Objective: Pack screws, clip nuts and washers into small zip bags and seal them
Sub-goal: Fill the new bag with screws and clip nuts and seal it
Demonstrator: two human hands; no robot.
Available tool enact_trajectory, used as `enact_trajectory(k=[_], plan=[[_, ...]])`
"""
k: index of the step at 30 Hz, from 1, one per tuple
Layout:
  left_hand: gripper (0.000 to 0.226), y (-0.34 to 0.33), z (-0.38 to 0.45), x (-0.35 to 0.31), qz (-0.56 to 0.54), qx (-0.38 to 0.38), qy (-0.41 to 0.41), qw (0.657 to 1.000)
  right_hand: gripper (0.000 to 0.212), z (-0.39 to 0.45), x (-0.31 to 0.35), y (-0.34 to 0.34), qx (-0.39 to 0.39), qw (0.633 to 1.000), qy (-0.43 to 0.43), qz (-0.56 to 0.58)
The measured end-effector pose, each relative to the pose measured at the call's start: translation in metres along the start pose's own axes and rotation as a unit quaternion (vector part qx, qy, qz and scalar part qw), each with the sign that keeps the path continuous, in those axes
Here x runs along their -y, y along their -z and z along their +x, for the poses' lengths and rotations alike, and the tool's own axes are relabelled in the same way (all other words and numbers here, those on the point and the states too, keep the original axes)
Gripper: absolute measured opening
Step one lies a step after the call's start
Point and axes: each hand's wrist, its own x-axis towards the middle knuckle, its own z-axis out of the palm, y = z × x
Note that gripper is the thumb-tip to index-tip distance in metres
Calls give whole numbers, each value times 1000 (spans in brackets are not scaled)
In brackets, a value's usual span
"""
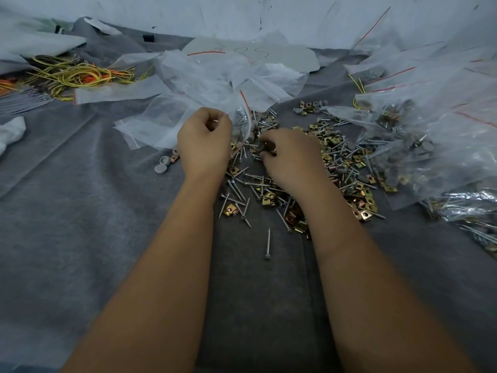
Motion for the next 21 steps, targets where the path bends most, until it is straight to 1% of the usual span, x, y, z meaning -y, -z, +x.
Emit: enact_trajectory(k=[3,5,7,10,12,14,15,18,21], plan=[[11,-1,-1,-1,-1,16,-10,1000,23,0,3,2,-21,1000,-4,22],[10,0,-1,-1,-5,20,-13,1000,25,-1,4,3,-22,998,-8,52],[13,0,-1,-1,-11,27,-11,1000,24,-1,4,5,-50,994,-24,92],[23,0,-3,-2,-18,48,-7,999,16,0,1,9,-128,973,-72,177],[23,-1,-4,-3,-14,54,-13,998,13,1,1,12,-159,947,-89,264],[17,-1,-5,-5,-8,57,-21,998,16,1,4,13,-160,927,-83,328],[16,-1,-5,-6,-9,58,-25,998,17,0,6,12,-149,925,-72,343],[18,-2,-6,-6,-9,54,-23,998,24,0,12,9,-103,933,-39,342],[21,-1,-4,-4,-16,42,-11,999,35,0,8,12,-116,931,-61,341]])
